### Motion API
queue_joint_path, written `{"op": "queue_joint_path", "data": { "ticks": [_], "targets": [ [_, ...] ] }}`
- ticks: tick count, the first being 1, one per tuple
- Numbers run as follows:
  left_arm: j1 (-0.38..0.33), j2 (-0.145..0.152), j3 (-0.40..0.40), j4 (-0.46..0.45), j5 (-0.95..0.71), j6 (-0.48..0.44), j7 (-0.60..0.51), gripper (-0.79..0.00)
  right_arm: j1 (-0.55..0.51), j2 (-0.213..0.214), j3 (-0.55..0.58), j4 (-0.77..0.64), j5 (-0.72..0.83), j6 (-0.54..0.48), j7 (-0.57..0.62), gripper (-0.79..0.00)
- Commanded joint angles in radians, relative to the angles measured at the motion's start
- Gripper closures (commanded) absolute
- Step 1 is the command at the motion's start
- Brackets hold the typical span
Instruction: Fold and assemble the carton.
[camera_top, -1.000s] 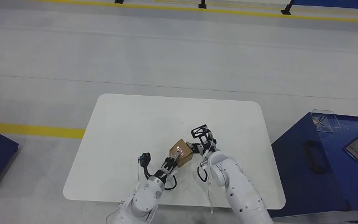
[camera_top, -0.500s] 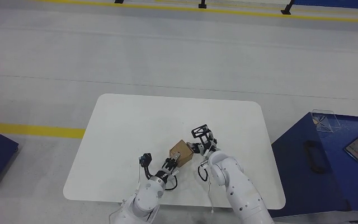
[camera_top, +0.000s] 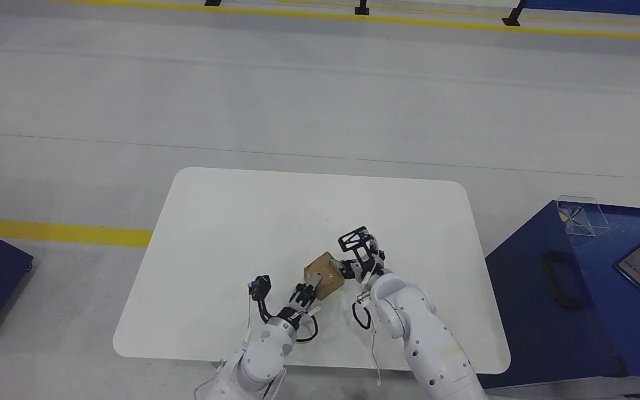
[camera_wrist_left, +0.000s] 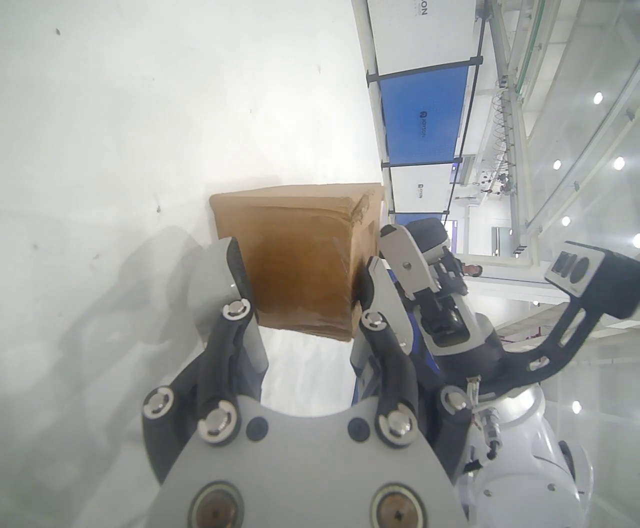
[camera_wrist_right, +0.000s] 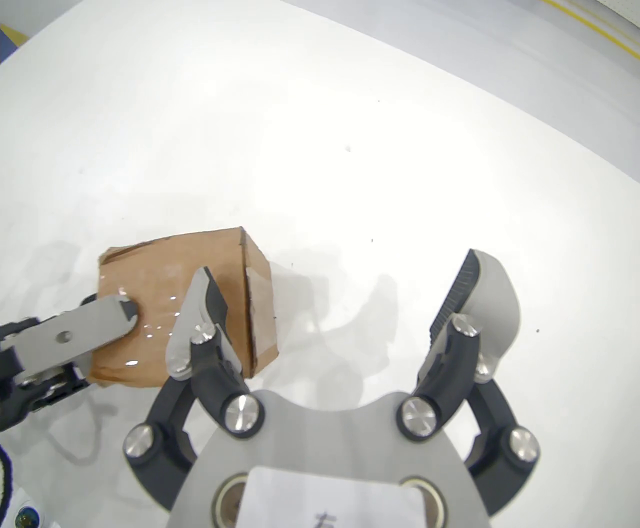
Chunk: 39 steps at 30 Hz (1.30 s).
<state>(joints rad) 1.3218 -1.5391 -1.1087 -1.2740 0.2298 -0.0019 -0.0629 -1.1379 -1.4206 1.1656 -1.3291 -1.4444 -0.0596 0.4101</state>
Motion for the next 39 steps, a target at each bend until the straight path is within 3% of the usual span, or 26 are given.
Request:
{"op": "queue_joint_path", "data": {
  "ticks": [1,4,7,10,13,23,25,29,31,33,36,39],
  "targets": [
    [0.008,0.002,-0.004,-0.01,0.002,-0.014,0.006,-0.443,0.008,-0.002,-0.005,0.011,0.005,-0.002,0.002,-0.785],
    [0.031,0.006,-0.014,-0.046,0.02,-0.051,0.03,-0.517,0.014,-0.003,-0.008,0.019,0.008,-0.003,0.007,-0.785],
    [0.07,0.014,-0.027,-0.1,0.067,-0.131,0.074,-0.785,0.01,-0.001,0.01,0.002,0.034,-0.009,-0.017,-0.785],
    [0.115,0.028,-0.03,-0.145,0.195,-0.271,0.109,-0.785,-0.001,0.005,0.049,-0.024,0.061,-0.007,-0.033,-0.785],
    [0.133,0.045,-0.04,-0.155,0.43,-0.403,0.204,-0.785,0.016,0.008,0.072,-0.007,0.059,0.02,-0.015,-0.785],
    [0.131,0.046,-0.042,-0.156,0.443,-0.399,0.203,-0.785,0.209,-0.026,-0.047,0.28,0.045,-0.021,0.008,-0.785],
    [0.124,0.054,-0.058,-0.166,0.57,-0.376,0.235,-0.785,0.236,-0.036,-0.077,0.32,0.055,-0.042,-0.005,-0.785],
    [0.124,0.084,-0.087,-0.196,0.865,-0.458,0.224,-0.785,0.272,-0.052,-0.117,0.368,0.091,-0.097,-0.032,-0.785],
    [0.13,0.107,-0.094,-0.211,1.091,-0.564,0.238,-0.785,0.285,-0.058,-0.13,0.386,0.101,-0.113,-0.042,-0.785],
    [0.14,0.123,-0.121,-0.202,1.237,-0.559,0.314,-0.785,0.297,-0.062,-0.143,0.401,0.106,-0.138,-0.05,-0.785],
    [0.128,0.133,-0.134,-0.167,1.33,-0.528,0.403,-0.785,0.307,-0.069,-0.16,0.416,0.104,-0.145,-0.069,-0.785],
    [0.103,0.135,-0.132,-0.109,1.346,-0.506,0.42,-0.785,0.312,-0.074,-0.171,0.428,0.115,-0.153,-0.076,-0.785]
  ]
}}
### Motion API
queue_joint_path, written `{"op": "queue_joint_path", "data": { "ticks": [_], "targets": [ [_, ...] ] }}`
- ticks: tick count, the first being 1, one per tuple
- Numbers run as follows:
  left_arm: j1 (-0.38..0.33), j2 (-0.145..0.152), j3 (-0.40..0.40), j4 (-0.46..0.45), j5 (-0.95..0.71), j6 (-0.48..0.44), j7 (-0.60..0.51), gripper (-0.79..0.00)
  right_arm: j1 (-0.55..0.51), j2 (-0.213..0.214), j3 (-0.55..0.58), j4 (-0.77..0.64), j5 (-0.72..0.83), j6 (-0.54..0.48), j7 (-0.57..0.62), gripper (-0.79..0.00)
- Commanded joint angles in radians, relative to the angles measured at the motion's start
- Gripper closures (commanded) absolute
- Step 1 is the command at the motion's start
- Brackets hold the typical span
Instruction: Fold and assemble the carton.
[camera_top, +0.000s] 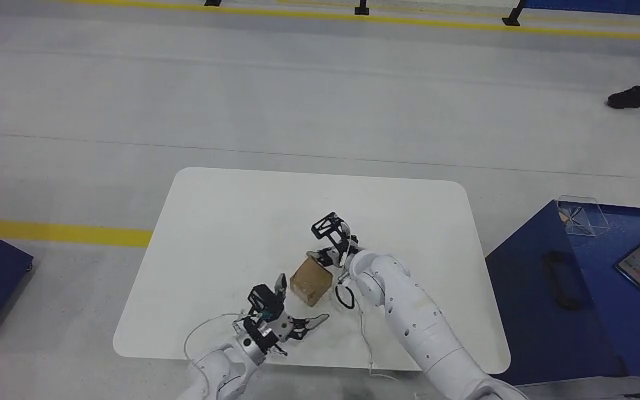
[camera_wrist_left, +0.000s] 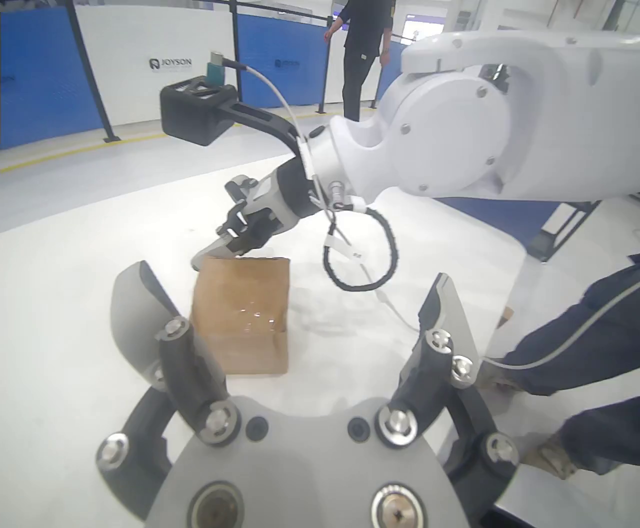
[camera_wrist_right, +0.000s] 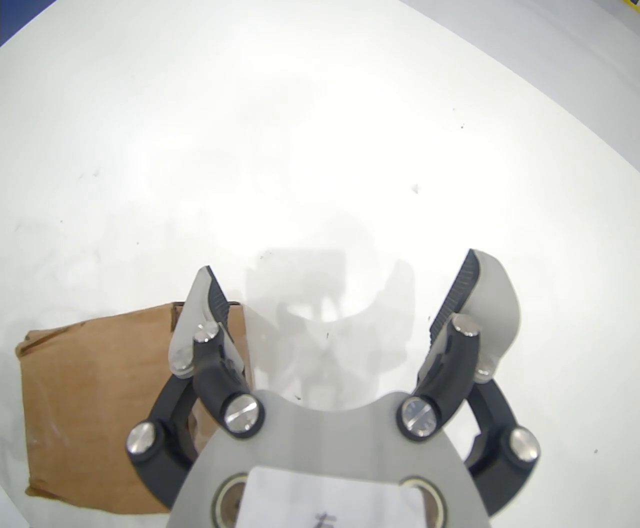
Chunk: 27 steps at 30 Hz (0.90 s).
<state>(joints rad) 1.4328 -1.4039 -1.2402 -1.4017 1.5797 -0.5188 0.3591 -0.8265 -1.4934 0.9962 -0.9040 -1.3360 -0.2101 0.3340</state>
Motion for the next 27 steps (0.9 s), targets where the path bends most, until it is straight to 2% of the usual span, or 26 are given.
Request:
{"op": "queue_joint_path", "data": {
  "ticks": [1,4,11,17,18,19,20,21,23,25,27],
  "targets": [
    [-0.021,-0.001,0.002,0.037,0.001,0.036,-0.009,-0.785,0.002,-0.004,-0.005,0.006,0.016,-0.009,0.003,-0.785],
    [-0.056,-0.006,0.033,0.095,0.051,0.12,-0.029,-0.785,0.003,-0.01,-0.019,0.015,0.019,-0.004,0.004,-0.785],
    [-0.117,-0.02,0.093,0.224,0.06,0.21,-0.002,-0.785,0.004,-0.01,-0.009,0.025,0.027,0.012,-0.008,-0.785],
    [-0.149,-0.032,0.125,0.297,0.027,0.275,-0.012,-0.785,-0.009,-0.004,0.005,0.013,0.024,0.011,-0.005,-0.785],
    [-0.153,-0.034,0.13,0.304,0.02,0.278,-0.013,-0.754,-0.012,-0.004,0.006,0.01,0.023,0.011,-0.004,-0.785],
    [-0.155,-0.035,0.133,0.31,0.011,0.281,-0.01,-0.643,-0.014,-0.003,0.006,0.007,0.024,0.012,-0.002,-0.785],
    [-0.157,-0.036,0.136,0.316,0.007,0.286,-0.006,-0.357,-0.016,-0.003,0.007,0.004,0.023,0.013,-0.001,-0.785],
    [-0.158,-0.037,0.14,0.321,0.003,0.286,0.0,-0.289,-0.018,-0.003,0.007,0.002,0.021,0.014,0.001,-0.785],
    [-0.161,-0.038,0.146,0.331,0.001,0.29,0.009,-0.228,-0.021,-0.003,0.008,-0.003,0.022,0.018,0.002,-0.785],
    [-0.162,-0.039,0.149,0.338,-0.006,0.293,0.01,0.0,-0.023,-0.003,0.009,-0.006,0.021,0.019,0.002,-0.785],
    [-0.163,-0.039,0.151,0.338,-0.009,0.295,0.017,0.0,-0.024,-0.001,0.016,-0.01,0.023,0.027,0.001,-0.785]
  ]
}}
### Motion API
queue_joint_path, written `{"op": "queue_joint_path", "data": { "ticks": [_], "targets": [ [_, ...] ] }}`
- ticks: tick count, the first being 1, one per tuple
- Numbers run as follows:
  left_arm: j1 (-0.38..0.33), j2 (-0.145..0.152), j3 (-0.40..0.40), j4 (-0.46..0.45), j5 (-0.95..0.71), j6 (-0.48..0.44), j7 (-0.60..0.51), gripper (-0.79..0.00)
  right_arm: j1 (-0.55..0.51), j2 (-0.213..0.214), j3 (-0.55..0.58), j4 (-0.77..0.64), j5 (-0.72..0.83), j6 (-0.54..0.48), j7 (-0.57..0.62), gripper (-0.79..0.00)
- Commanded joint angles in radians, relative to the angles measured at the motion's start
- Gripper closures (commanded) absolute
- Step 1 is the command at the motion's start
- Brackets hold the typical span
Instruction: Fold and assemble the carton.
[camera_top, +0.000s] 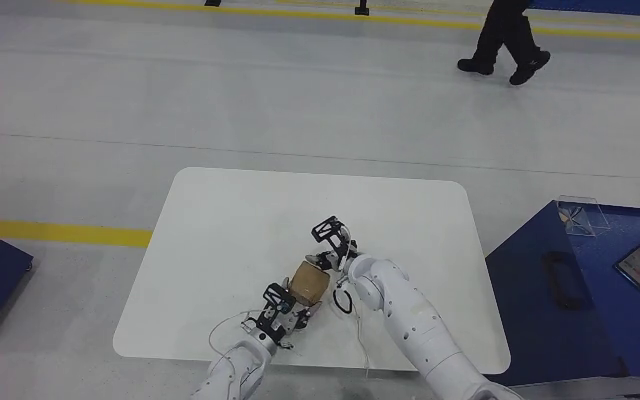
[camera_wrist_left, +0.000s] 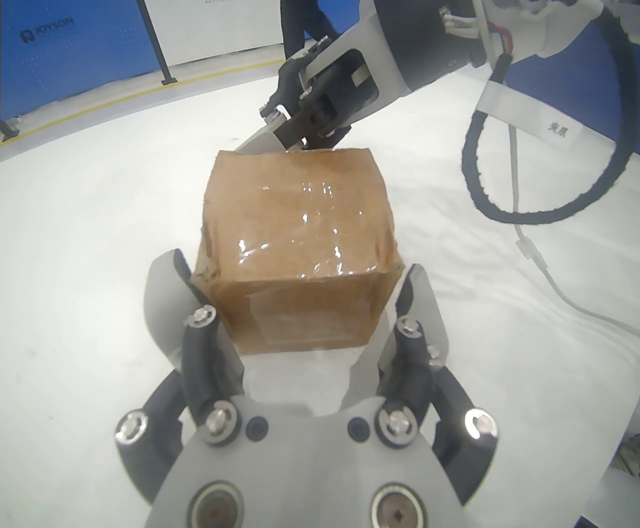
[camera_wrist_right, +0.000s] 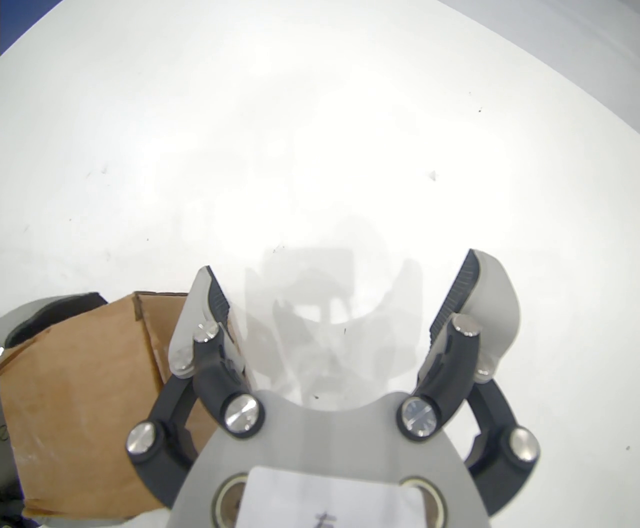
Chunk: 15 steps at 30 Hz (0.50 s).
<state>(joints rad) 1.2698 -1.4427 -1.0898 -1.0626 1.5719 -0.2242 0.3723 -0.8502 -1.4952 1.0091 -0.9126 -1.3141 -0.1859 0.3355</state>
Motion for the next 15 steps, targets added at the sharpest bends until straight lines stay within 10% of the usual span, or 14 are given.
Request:
{"op": "queue_joint_path", "data": {
  "ticks": [1,9,15],
  "targets": [
    [0.003,0.001,0.0,-0.003,-0.005,0.0,0.007,0.0,0.0,0.002,0.01,-0.003,0.0,0.008,-0.002,-0.785],
    [0.055,0.008,-0.016,-0.106,-0.101,-0.074,-0.001,0.0,-0.021,0.033,0.135,-0.072,0.043,0.055,-0.011,-0.785],
    [0.13,-0.007,-0.054,-0.21,-0.667,-0.245,-0.191,0.0,-0.091,0.064,0.251,-0.198,0.103,0.029,0.028,-0.785]
  ]
}}
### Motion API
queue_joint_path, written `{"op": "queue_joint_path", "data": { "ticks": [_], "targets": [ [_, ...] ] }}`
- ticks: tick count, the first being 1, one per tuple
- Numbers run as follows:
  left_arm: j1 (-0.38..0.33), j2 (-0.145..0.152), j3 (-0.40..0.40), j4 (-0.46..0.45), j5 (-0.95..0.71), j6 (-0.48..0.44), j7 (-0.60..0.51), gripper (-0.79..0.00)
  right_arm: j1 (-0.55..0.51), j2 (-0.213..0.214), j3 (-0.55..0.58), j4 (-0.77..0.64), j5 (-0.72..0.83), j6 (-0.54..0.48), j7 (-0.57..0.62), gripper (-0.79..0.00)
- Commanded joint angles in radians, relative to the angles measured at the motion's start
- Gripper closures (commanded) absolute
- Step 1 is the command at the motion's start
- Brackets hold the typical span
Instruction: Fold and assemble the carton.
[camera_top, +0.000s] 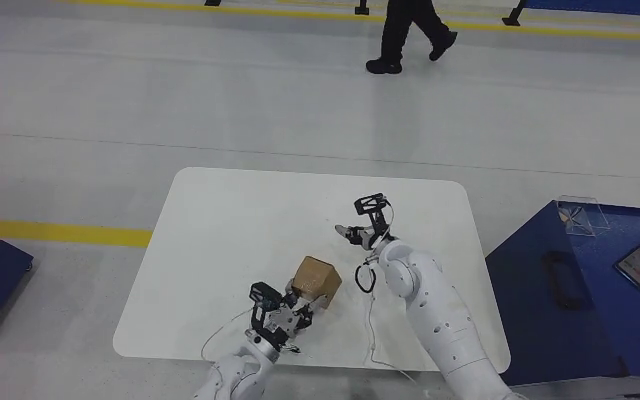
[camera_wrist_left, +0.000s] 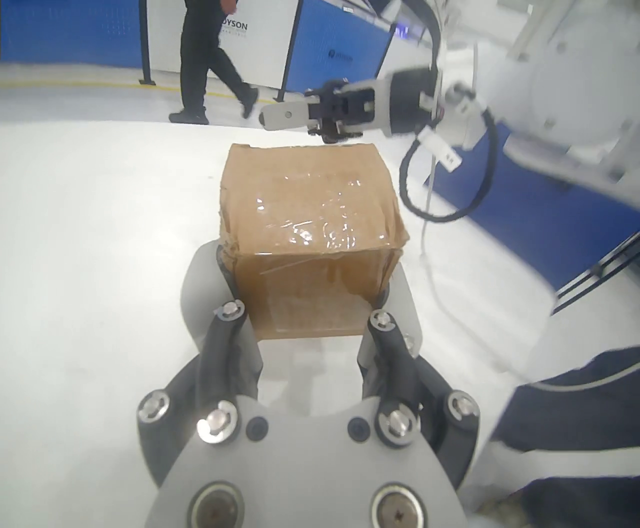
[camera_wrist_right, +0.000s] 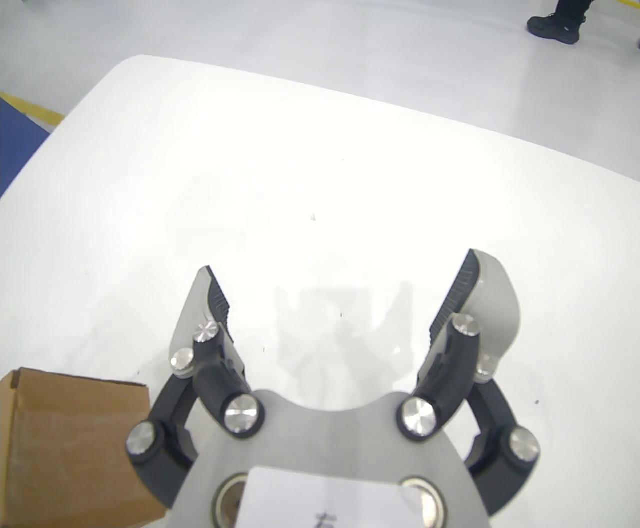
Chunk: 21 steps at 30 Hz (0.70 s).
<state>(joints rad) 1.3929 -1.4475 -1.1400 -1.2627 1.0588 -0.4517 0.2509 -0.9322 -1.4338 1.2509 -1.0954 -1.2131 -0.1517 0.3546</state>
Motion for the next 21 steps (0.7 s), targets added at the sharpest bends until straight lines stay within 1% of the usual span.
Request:
{"op": "queue_joint_path", "data": {
  "ticks": [1,3,5,6,7,8,11,14,15,18,19,20,21],
  "targets": [
    [0.016,-0.005,-0.006,-0.02,-0.278,-0.028,-0.147,0.0,-0.02,0.006,0.016,-0.034,0.004,-0.011,0.019,-0.785],
    [0.016,-0.006,-0.019,-0.035,-0.513,-0.019,-0.326,0.0,-0.04,0.01,0.023,-0.06,0.001,-0.012,0.034,-0.785],
    [0.009,-0.004,-0.037,-0.039,-0.694,0.03,-0.492,0.0,-0.054,0.01,0.017,-0.08,-0.002,-0.008,0.045,-0.785],
    [-0.001,-0.001,-0.047,-0.038,-0.759,0.063,-0.57,-0.225,-0.058,0.011,0.013,-0.086,-0.002,-0.01,0.05,-0.785],
    [-0.008,0.002,-0.06,-0.036,-0.801,0.089,-0.622,-0.61,-0.058,0.011,0.013,-0.086,-0.002,-0.01,0.05,-0.785],
    [-0.012,0.004,-0.074,-0.032,-0.829,0.126,-0.648,-0.785,-0.058,0.011,0.013,-0.086,-0.002,-0.01,0.05,-0.785],
    [-0.008,0.012,-0.089,-0.05,-0.828,0.162,-0.682,-0.785,-0.058,0.011,0.013,-0.086,-0.002,-0.01,0.05,-0.785],
    [0.016,0.02,-0.112,-0.083,-0.785,0.255,-0.648,-0.785,-0.058,0.011,0.013,-0.086,-0.002,-0.01,0.05,-0.785],
    [0.025,0.022,-0.118,-0.105,-0.764,0.299,-0.634,-0.785,-0.058,0.011,0.013,-0.086,-0.002,-0.01,0.05,-0.785],
    [0.071,0.035,-0.141,-0.196,-0.688,0.341,-0.634,-0.785,-0.058,0.011,0.013,-0.086,-0.002,-0.01,0.05,-0.785],
    [0.092,0.04,-0.155,-0.235,-0.651,0.347,-0.613,-0.785,-0.058,0.011,0.013,-0.086,-0.002,-0.01,0.05,-0.785],
    [0.115,0.045,-0.172,-0.284,-0.593,0.341,-0.56,-0.785,-0.058,0.011,0.013,-0.086,-0.002,-0.01,0.05,-0.785],
    [0.146,0.048,-0.188,-0.334,-0.536,0.335,-0.473,-0.785,-0.058,0.011,0.013,-0.086,-0.002,-0.01,0.05,-0.785]
  ]
}}
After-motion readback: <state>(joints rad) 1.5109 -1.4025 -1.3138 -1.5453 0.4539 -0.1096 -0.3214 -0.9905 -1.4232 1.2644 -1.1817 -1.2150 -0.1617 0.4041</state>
